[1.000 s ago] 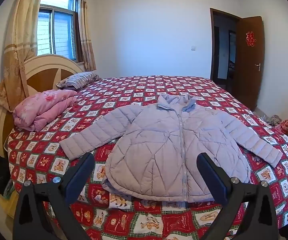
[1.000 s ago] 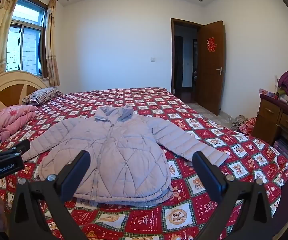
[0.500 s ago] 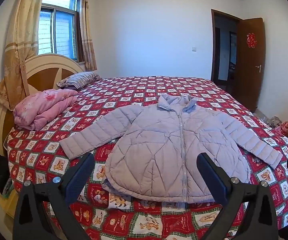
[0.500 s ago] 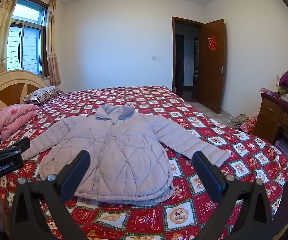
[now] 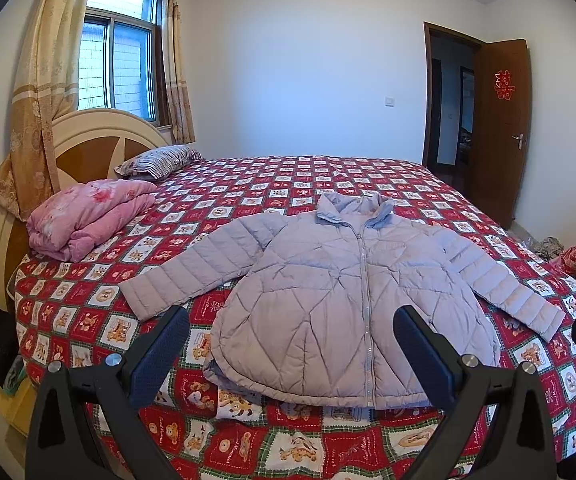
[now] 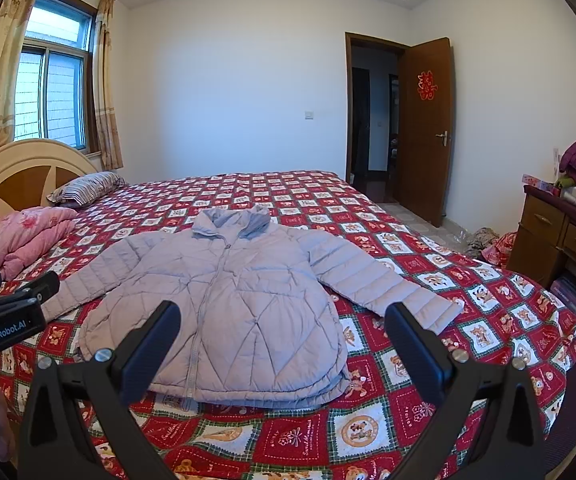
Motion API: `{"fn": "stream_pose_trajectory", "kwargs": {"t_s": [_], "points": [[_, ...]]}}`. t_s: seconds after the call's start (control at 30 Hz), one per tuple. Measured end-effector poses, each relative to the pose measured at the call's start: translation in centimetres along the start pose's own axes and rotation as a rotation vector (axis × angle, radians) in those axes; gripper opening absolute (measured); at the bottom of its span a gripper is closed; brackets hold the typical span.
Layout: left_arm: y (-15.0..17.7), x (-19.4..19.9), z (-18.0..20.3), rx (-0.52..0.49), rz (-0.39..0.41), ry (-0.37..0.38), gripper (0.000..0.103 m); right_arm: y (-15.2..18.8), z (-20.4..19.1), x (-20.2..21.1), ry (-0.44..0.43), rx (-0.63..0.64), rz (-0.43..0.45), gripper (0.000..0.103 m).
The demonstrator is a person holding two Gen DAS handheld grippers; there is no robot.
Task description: Fold large clothes
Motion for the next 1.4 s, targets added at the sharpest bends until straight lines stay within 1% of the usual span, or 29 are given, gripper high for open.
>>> {"fn": "stream_pose_trajectory", "kwargs": {"t_s": [1.4], "points": [[0.20, -0.16, -0.25, 0.022, -0.011, 0.009, 0.102, 0.13, -0.31, -0.24, -0.013, 0.001, -0.016, 0.103]]}}
Point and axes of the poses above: each gripper's, at about its wrist camera, not at the fingertips, and x roughly against the way its jaws point, z to its right, y to its underside, the point moved 9 cm from there along -x, roughly the way its jaws point, and after that the axes turned 1 degree about x, right-handed, at the moved point
